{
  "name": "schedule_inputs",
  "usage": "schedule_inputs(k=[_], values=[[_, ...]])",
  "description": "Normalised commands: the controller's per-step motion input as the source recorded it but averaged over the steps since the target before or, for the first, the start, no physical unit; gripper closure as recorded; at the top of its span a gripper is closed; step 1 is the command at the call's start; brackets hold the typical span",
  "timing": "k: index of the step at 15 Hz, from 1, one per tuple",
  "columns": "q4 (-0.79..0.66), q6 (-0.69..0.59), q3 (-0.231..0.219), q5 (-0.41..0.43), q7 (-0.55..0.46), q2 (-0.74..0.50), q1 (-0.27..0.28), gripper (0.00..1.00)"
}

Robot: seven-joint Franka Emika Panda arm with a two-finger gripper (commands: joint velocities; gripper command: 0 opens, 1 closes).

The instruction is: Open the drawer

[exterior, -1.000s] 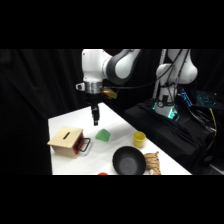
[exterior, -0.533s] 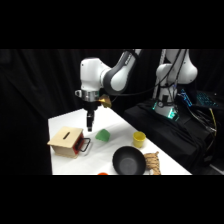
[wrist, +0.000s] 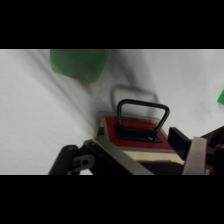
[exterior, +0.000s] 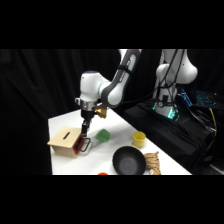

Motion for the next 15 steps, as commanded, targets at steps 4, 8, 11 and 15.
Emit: schedule_inputs(k=[4,8,11,15], values=[[0.16,0.20,-0.141,-0.021,0.16,0.19,0.135,0.00],[0.14,0.19,-0.178,-0.053,0.19,0.16,0.181,0.00],[0.14,0.15,-0.161,-0.053,0.18,0.16,0.164,0.00],[0.19,0.18,-0.153,-0.054,0.18,0.21,0.162,0.00]])
